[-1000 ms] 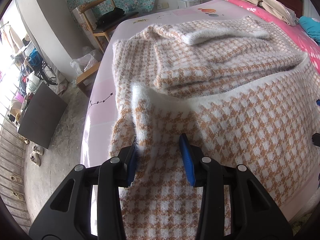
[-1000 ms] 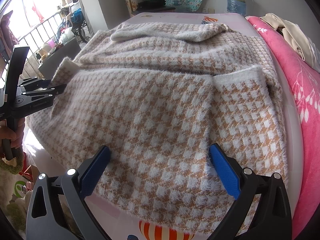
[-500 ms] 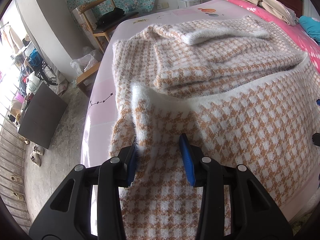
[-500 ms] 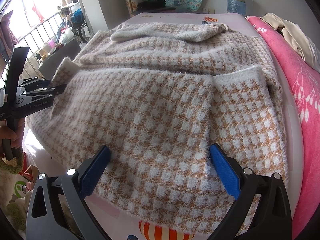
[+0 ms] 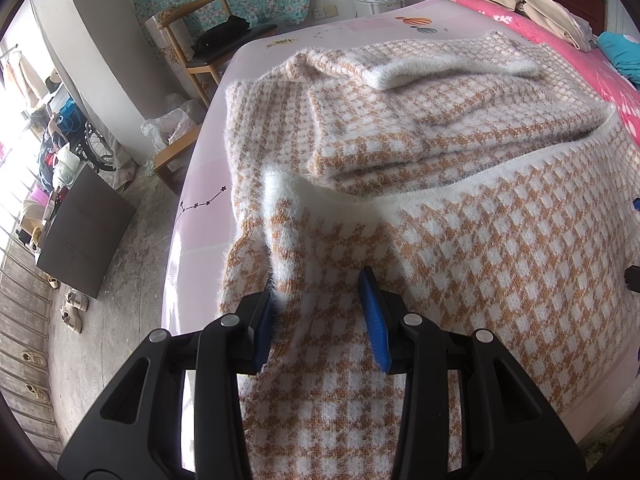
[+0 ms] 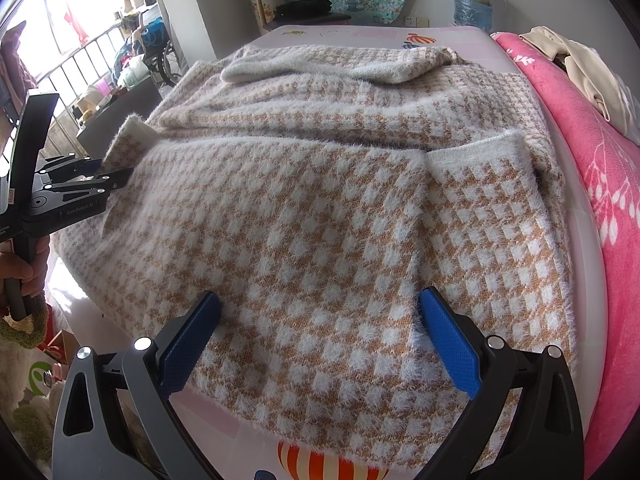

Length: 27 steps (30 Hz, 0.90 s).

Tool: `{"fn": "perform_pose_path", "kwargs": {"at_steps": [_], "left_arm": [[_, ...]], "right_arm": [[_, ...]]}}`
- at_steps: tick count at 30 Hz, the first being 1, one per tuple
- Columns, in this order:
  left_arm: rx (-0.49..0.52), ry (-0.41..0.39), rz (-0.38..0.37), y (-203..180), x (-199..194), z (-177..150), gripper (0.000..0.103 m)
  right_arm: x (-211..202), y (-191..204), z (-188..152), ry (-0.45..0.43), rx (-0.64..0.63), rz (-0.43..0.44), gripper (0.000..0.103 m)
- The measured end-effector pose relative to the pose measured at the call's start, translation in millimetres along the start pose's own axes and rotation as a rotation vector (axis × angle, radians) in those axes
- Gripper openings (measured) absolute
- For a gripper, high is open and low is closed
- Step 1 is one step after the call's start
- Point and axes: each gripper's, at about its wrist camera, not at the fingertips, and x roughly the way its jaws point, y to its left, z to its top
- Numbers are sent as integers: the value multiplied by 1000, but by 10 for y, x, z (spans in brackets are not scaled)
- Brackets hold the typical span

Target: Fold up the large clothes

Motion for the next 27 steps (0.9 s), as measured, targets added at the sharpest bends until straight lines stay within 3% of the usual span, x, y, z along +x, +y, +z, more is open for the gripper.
{"fn": "perform_pose_path", "kwargs": {"at_steps": [10, 13, 18, 23, 27], "left_arm": [[1, -1, 0, 2, -3, -6, 38], [0, -1, -1, 0, -5, -6, 38], [1, -3, 2, 0, -4, -8, 38], [2, -4, -1, 8, -7, -18, 38], [3, -7, -5, 17, -9, -7, 38]], "right_arm": [[-105, -50, -1, -34, 28, 27, 97], [-303, -223, -5, -90, 66, 64, 97], [-596, -722, -8, -158, 151, 21, 96], [-565, -1145, 109, -137, 234, 15, 77], [-407, -1243, 218, -101, 234, 43, 66]]}}
